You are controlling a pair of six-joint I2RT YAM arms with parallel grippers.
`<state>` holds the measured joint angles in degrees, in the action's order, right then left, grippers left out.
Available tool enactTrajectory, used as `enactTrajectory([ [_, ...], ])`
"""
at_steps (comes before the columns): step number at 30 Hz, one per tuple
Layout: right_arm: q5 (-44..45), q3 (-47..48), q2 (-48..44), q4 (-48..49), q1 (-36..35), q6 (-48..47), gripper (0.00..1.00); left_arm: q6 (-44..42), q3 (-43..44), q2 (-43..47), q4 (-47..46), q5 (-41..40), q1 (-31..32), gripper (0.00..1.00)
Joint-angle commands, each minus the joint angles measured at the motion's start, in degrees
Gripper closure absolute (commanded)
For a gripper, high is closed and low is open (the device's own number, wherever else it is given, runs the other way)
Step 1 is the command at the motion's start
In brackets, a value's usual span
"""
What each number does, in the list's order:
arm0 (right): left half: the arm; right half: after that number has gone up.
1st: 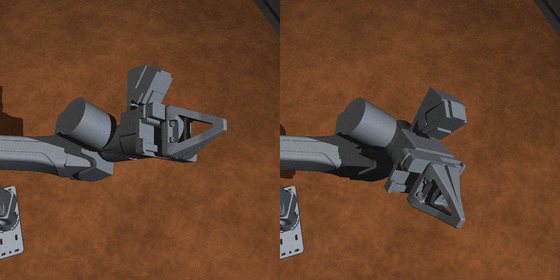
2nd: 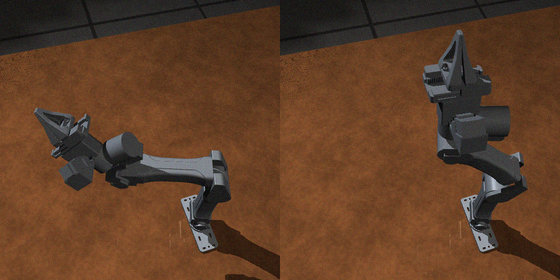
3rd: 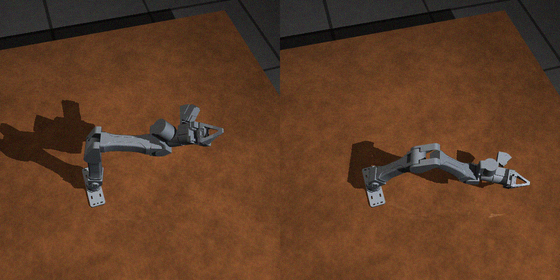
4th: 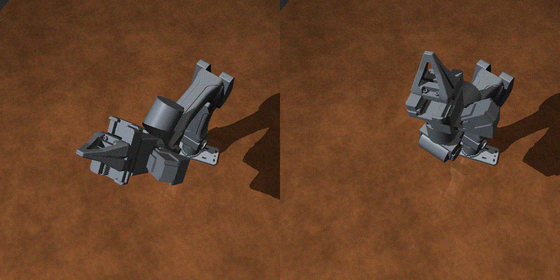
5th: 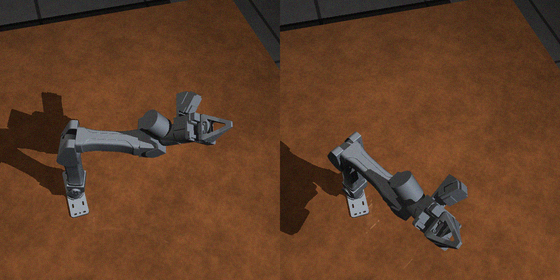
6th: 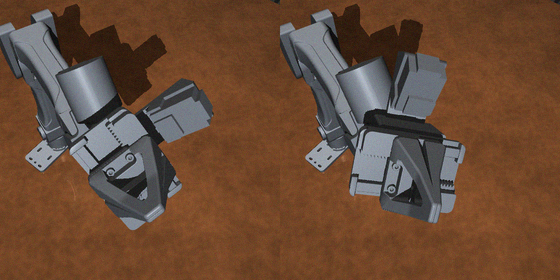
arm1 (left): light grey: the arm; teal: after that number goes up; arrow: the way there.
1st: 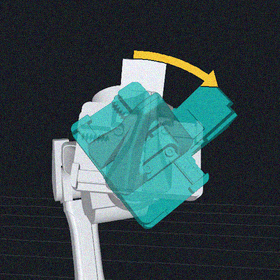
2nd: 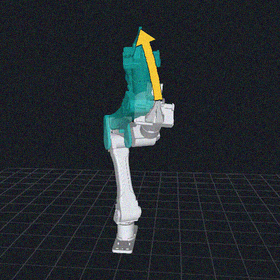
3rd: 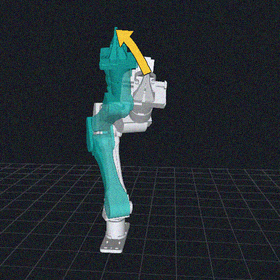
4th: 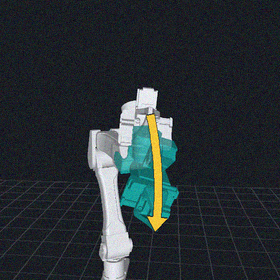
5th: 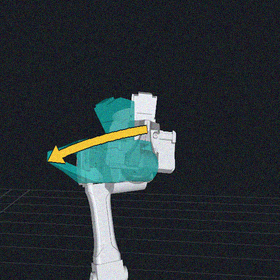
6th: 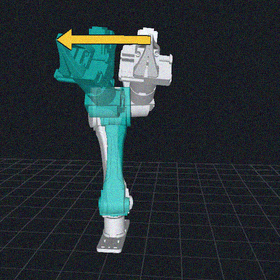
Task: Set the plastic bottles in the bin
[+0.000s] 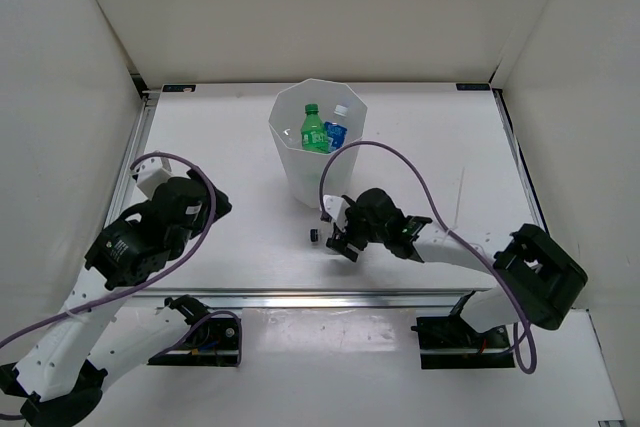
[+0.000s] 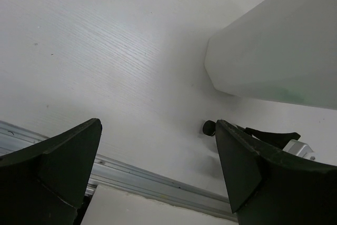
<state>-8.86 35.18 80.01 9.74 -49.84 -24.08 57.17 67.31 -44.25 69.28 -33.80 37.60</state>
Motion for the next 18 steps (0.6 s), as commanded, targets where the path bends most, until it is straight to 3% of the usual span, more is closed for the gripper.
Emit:
enactTrajectory([
  [1,-3.44,2.79,0.41,-0.59,0.71,2.80,0.17,0.67,-0.07,-0.22,1.04,-0.38,-0.08,0.00],
  [6,-5.46,4.89,-0.73,-8.57,0.71,7.36,0.37,1.90,-0.59,0.30,0.42,-1.00,-0.08,0.00],
  [7,-6.16,5.60,-0.73,-9.99,0.71,8.16,0.48,2.59,-0.60,1.00,-0.19,-1.00,-0.08,0.00],
  [9,-6.17,6.83,-1.43,-13.41,0.71,10.18,0.59,3.13,-2.17,1.53,-0.19,-1.00,-0.08,0.00],
  [15,-5.20,4.82,-7.49,-16.15,-0.42,15.90,0.75,4.97,-5.34,4.17,-2.13,-2.15,-0.08,0.00],
  [18,-4.23,4.81,-10.65,-18.96,-0.96,15.90,0.72,4.97,-6.57,5.40,-2.74,-2.15,-0.08,0.00],
])
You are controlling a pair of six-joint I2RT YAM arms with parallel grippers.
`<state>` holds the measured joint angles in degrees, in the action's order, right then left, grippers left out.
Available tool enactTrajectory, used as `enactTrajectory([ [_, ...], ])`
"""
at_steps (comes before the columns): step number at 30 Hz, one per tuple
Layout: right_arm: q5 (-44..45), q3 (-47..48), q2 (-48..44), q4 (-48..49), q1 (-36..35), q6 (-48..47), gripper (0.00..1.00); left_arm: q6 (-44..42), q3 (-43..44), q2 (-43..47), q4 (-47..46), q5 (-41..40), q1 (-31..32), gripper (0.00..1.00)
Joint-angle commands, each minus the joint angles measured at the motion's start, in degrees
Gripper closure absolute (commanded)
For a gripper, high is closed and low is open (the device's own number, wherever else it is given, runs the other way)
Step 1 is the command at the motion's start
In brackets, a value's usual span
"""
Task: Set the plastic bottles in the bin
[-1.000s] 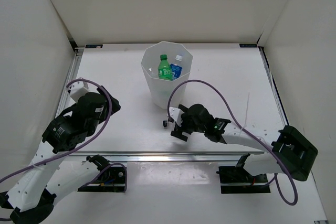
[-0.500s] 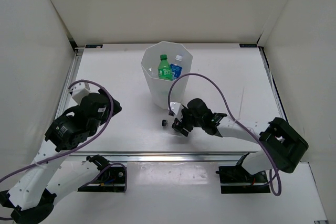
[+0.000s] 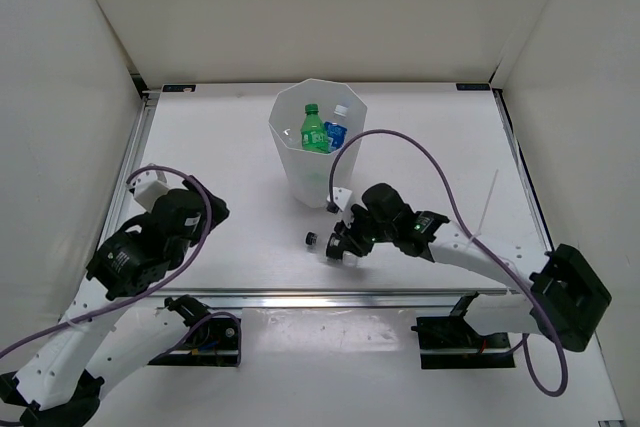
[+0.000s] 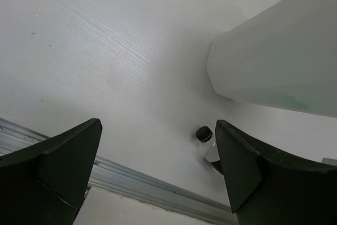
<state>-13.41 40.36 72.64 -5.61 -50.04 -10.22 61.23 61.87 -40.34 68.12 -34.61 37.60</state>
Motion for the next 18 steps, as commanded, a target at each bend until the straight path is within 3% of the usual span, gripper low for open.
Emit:
enactTrajectory([
  [1,0.92,-0.37,-3.82,-4.32,-0.76,2.04,0.67,0.91,-1.13,1.49,-1.58,-1.34,-0.08,0.00],
  [2,0.93,-0.37,-3.82,-4.33,-0.76,2.04,0.59,0.91,-1.66,1.49,-1.58,-1.34,-0.08,0.00],
  [3,0.93,-0.37,-4.61,-4.33,-0.76,2.04,0.45,0.91,-2.18,2.10,-1.58,-1.34,-0.08,0.00],
  [6,0.93,-0.37,-4.61,-4.33,-0.76,1.44,0.26,0.91,-2.71,2.63,-1.58,-0.81,-0.08,0.00],
  [18,-1.00,2.96,11.37,5.68,-0.76,-3.32,0.22,2.22,0.53,4.48,6.58,0.25,-0.08,0.00],
])
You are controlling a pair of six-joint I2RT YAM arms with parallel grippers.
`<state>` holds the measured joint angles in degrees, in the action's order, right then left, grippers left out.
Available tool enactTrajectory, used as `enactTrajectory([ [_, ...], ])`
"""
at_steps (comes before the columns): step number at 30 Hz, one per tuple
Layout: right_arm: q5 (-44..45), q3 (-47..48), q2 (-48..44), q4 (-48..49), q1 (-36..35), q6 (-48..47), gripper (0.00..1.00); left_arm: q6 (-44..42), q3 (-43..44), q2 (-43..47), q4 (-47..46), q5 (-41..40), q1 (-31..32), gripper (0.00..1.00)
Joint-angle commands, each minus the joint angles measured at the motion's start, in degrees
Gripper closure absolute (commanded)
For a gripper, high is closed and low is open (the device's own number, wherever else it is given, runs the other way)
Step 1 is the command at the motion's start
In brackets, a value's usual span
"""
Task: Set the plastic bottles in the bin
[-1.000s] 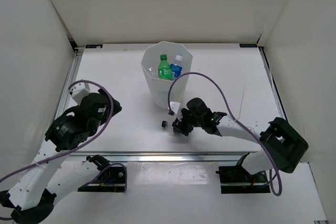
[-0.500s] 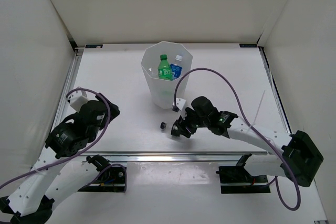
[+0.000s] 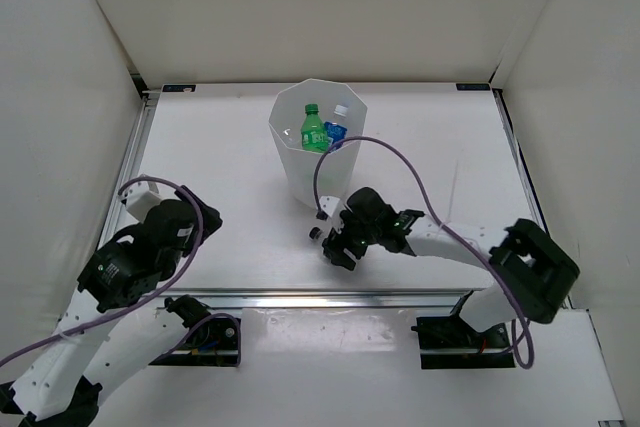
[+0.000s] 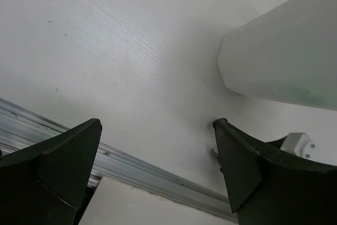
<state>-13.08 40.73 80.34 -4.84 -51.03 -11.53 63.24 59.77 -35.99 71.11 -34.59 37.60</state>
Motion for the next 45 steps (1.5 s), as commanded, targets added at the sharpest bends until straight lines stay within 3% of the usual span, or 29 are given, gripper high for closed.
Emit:
enactTrajectory([
  [1,-1.33,2.60,4.56,5.63,0.22,-2.01,0.22,0.21,4.11,-0.39,4.55,0.22,-0.08,0.00],
  [3,-1.86,2.60,6.58,7.82,0.75,-2.01,0.22,0.21,5.61,-0.92,7.10,-0.39,-0.08,0.00],
  [7,-3.00,2.08,8.96,9.06,1.28,-0.25,0.31,-0.31,7.64,-0.93,8.87,-0.92,-0.08,0.00],
  [9,-3.71,2.07,9.48,9.06,1.28,0.63,0.43,-0.31,8.17,-0.93,8.87,-1.53,-0.08,0.00],
  [10,-4.31,2.07,9.49,8.28,1.28,1.59,0.57,0.38,8.17,-0.93,8.87,-1.53,-0.08,0.00],
  [12,-4.32,2.07,7.91,5.65,1.28,3.26,0.67,1.00,7.56,-0.93,8.87,-1.53,-0.08,0.00],
  [13,-4.84,2.07,5.56,4.59,1.28,3.88,0.73,1.61,7.03,-0.40,8.87,-1.53,-0.08,0.00],
  [20,1.03,5.40,-13.08,-10.87,-5.64,4.94,0.82,4.52,2.30,2.94,6.23,-4.96,-0.08,0.00],
  [23,8.49,14.41,-18.72,-17.64,-7.33,6.51,0.82,6.01,0.36,4.43,4.13,-4.96,-0.08,0.00],
  [26,17.28,24.80,-16.80,-22.92,-6.73,6.88,0.81,6.01,-1.49,4.43,2.02,-4.18,-0.08,0.00],
  [30,24.59,49.28,-3.81,-26.44,-2.17,-0.23,0.81,4.26,-2.64,2.85,-0.62,-3.03,-0.08,0.00],
  [33,20.39,60.05,4.96,-26.45,1.88,-0.25,0.79,3.47,-2.64,0.23,-2.20,-2.50,-0.08,0.00],
  [39,13.18,72.29,17.99,-26.79,7.43,6.16,0.62,0.75,0.26,-2.77,-3.00,-2.50,-0.08,0.00],
  [45,11.84,70.19,19.33,-26.80,7.43,9.33,0.23,0.74,1.84,-3.30,-2.30,-3.12,-0.08,0.00],
])
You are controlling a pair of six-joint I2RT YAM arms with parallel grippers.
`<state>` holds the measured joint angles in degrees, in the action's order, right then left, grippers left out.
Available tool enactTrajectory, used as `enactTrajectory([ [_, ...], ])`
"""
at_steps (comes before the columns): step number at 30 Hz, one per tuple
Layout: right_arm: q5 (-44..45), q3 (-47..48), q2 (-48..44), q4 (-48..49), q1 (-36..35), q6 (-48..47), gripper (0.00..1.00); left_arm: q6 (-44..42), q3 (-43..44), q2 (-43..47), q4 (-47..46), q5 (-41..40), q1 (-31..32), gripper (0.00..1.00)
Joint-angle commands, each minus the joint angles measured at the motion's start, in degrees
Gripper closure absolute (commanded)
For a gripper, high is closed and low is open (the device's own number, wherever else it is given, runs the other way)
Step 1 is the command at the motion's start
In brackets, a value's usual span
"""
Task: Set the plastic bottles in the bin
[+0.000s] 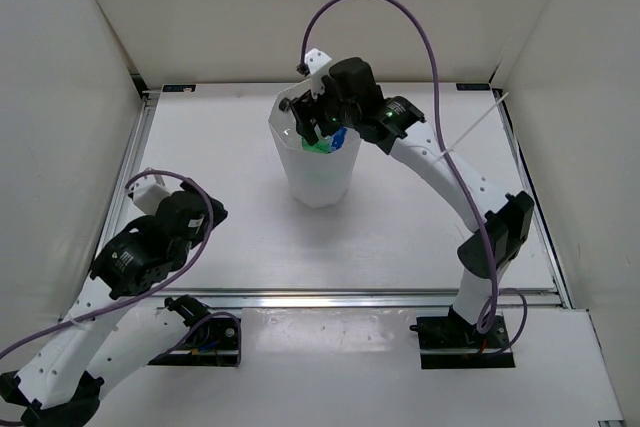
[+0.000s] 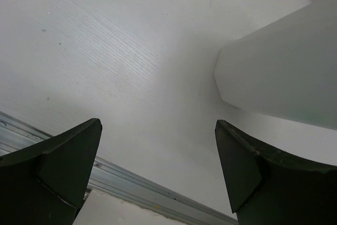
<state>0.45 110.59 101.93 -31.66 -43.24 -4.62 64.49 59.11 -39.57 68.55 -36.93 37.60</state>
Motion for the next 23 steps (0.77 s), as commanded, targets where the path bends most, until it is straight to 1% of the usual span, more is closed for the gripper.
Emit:
enactTrajectory([
  [1,0.93,-0.36,-2.87,0.02,-0.35,2.43,0.16,-0.50,2.50,0.28,0.26,-0.78,-0.08,0.00],
  [2,2.87,-1.50,-3.57,0.02,-0.35,4.17,0.00,-0.50,2.50,0.28,0.96,-1.30,-0.08,0.00],
  [5,8.93,-0.99,-4.89,-2.43,0.27,7.68,0.00,0.02,2.50,1.34,2.02,-1.91,-0.08,0.00],
  [6,15.74,1.62,-4.90,-3.92,0.96,12.48,0.00,0.02,2.50,1.86,2.02,-1.92,-0.08,0.00],
  [7,16.94,3.48,-5.42,-8.72,1.58,14.36,0.00,0.02,2.50,2.48,2.72,-2.70,-0.08,0.00],
  [8,16.35,5.67,-5.43,-11.55,2.54,15.86,0.00,0.63,2.50,2.48,3.42,-3.49,-0.08,0.00],
  [9,14.95,9.87,-5.43,-17.41,4.99,17.96,0.00,1.25,2.50,3.00,3.43,-4.02,-0.08,0.00],
  [10,13.02,11.83,-5.43,-20.43,6.49,18.77,0.00,1.25,1.89,3.01,4.12,-4.64,-0.08,0.00],
  [11,8.04,13.59,-5.43,-23.50,8.16,19.30,0.00,2.12,1.88,3.62,4.13,-5.69,-0.08,0.00],
  [12,5.29,14.65,-5.43,-26.15,11.66,19.82,0.00,2.65,1.27,4.23,4.83,-6.22,-0.08,0.00],
  [13,3.18,14.05,-6.47,-29.30,13.52,20.61,0.00,3.70,0.31,4.24,5.44,-6.23,-0.08,0.00],
  [14,0.02,12.65,-7.44,-30.12,17.10,22.71,0.00,3.71,-0.48,4.24,5.45,-7.01,-0.08,0.00],
  [15,-1.23,10.55,-8.67,-30.13,18.71,23.60,0.00,3.71,-0.49,4.24,5.45,-7.54,-0.08,0.00],
  [17,-3.60,5.46,-13.41,-28.20,21.35,24.22,0.00,3.71,-1.01,4.24,5.45,-8.07,-0.08,0.00],
  [18,-4.22,0.56,-16.56,-27.32,23.10,24.22,0.00,3.71,-1.02,3.46,5.97,-9.03,-0.08,0.00],
  [22,-5.28,-8.87,-23.68,-23.19,27.59,24.84,0.00,5.73,0.04,0.12,8.87,-13.51,-0.08,0.00],
  [23,-5.28,-9.94,-24.66,-22.57,29.43,24.84,0.00,7.13,0.56,-0.59,10.44,-14.91,-0.08,0.00],
])
